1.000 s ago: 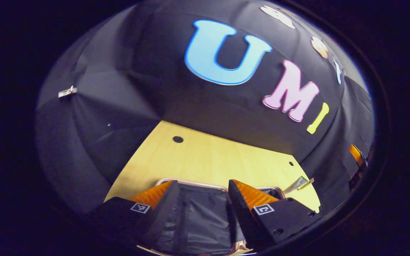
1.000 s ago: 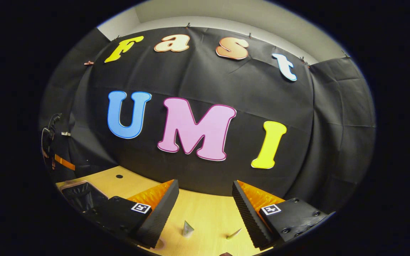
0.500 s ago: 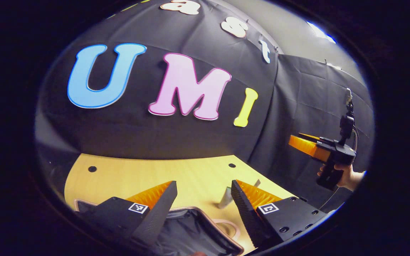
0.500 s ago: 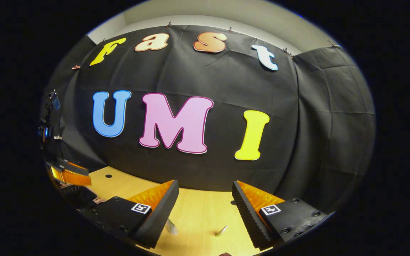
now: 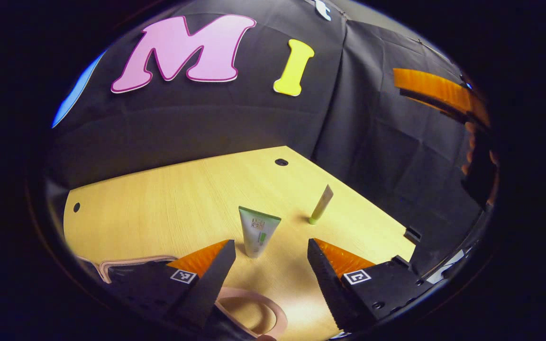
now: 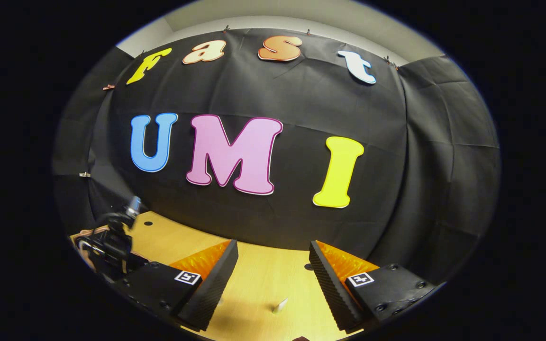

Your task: First open the suitcase, pack the skin care products into it, and then close the suitcase.

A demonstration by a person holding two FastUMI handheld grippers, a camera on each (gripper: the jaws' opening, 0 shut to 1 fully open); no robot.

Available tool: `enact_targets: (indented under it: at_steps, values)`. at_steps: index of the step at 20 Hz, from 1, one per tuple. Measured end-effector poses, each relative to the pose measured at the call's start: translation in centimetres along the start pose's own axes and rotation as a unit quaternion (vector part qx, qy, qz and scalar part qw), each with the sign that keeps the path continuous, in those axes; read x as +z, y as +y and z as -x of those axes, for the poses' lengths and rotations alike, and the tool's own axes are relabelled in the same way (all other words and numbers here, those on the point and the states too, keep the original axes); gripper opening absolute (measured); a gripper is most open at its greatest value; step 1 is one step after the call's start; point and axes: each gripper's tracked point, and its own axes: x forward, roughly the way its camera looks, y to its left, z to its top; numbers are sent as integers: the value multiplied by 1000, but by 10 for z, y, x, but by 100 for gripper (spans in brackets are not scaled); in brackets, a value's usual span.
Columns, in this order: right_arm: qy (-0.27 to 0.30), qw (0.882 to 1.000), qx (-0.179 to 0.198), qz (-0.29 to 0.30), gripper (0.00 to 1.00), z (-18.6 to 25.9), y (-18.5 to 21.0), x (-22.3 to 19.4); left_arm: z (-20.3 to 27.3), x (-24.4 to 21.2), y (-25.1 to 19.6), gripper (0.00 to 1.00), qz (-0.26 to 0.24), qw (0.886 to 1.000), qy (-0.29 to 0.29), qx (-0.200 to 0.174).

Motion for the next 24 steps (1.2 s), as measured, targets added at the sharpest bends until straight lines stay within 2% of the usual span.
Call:
enact_targets:
  at_steps: [3,4,5,7,9,10,11,12,17,20,21,23,24]
  values:
    - [5,1000,8,1,96,0,-20,-8,-51,-17,14,97,25,999,31,37]
    - [12,1000,9,2,96,-1,-27,-15,-65,-22,17,92,33,998,41,46]
    - [21,1000,10,2,96,-3,-34,-24,-77,-25,21,97,38,997,48,54]
    - [43,999,14,-5,96,-8,-44,-45,-100,-29,28,96,37,996,57,66]
    - [58,998,19,-12,96,-13,-49,-64,-117,-35,41,96,42,992,66,97]
    - [67,997,21,-13,96,-17,-51,-76,-130,-32,42,75,41,991,63,107]
    - [79,996,24,-16,96,-20,-51,-90,-122,-29,39,53,42,992,66,104]
    - [90,995,28,-19,96,-24,-49,-103,-121,-29,37,50,48,991,70,99]
    - [148,987,57,-29,96,-47,-29,-178,-96,-7,20,45,35,995,53,83]
    - [201,976,70,-35,96,-55,-15,-232,-83,1,16,42,30,995,49,77]
    - [217,973,73,-36,97,-57,-10,-247,-78,3,16,46,32,995,52,78]
    - [246,966,73,-33,97,-64,-8,-278,-65,7,16,38,42,995,48,76]
    - [250,965,72,-34,97,-70,-6,-287,-57,11,15,41,46,995,44,73]
